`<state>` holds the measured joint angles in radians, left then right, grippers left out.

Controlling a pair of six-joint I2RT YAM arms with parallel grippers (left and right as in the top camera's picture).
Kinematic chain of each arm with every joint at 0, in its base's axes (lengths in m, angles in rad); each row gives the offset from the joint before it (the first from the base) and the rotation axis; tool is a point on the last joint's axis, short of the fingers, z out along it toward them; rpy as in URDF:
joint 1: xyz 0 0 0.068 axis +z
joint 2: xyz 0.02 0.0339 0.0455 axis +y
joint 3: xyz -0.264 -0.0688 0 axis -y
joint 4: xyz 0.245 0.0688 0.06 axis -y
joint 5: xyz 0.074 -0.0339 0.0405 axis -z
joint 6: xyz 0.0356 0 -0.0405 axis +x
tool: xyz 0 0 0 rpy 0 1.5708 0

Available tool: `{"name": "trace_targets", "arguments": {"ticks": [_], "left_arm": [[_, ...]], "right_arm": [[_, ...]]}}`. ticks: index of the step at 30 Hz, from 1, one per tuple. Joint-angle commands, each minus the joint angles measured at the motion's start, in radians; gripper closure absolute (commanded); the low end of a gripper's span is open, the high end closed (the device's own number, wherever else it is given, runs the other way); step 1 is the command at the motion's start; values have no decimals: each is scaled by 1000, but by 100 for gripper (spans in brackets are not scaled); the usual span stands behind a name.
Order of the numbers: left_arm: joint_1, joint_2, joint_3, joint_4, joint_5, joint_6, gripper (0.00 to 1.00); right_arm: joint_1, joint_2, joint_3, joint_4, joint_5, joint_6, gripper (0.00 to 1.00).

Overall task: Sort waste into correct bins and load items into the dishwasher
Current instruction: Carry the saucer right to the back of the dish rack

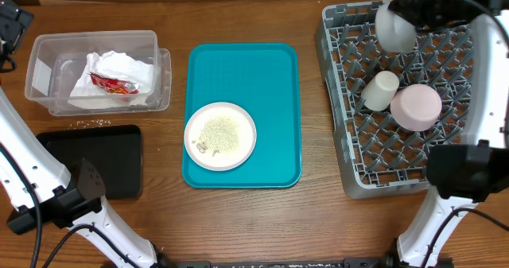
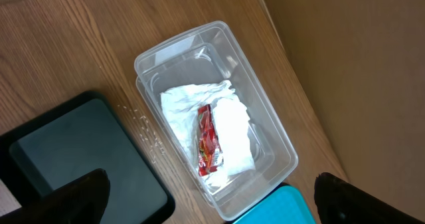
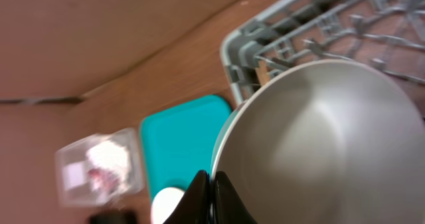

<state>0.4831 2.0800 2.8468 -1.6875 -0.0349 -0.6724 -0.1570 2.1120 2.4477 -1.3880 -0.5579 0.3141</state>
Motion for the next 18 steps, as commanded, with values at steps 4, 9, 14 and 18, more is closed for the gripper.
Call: {"name": "trace_targets", "arguments": {"ticks": [4, 9, 14, 18], "left_arm": [[-6, 13, 0, -2, -10, 22, 0], [-6, 13, 0, -2, -10, 22, 0], [-6, 13, 0, -2, -10, 22, 0], [-6, 13, 0, -2, -10, 22, 0]], "right_arm": [[-95, 89, 6, 55, -444, -113, 96], [-130, 175, 6, 132, -590, -90, 96], [-142, 244, 6, 144, -584, -60, 96], [-153, 287, 5, 146, -550, 5, 96]]}}
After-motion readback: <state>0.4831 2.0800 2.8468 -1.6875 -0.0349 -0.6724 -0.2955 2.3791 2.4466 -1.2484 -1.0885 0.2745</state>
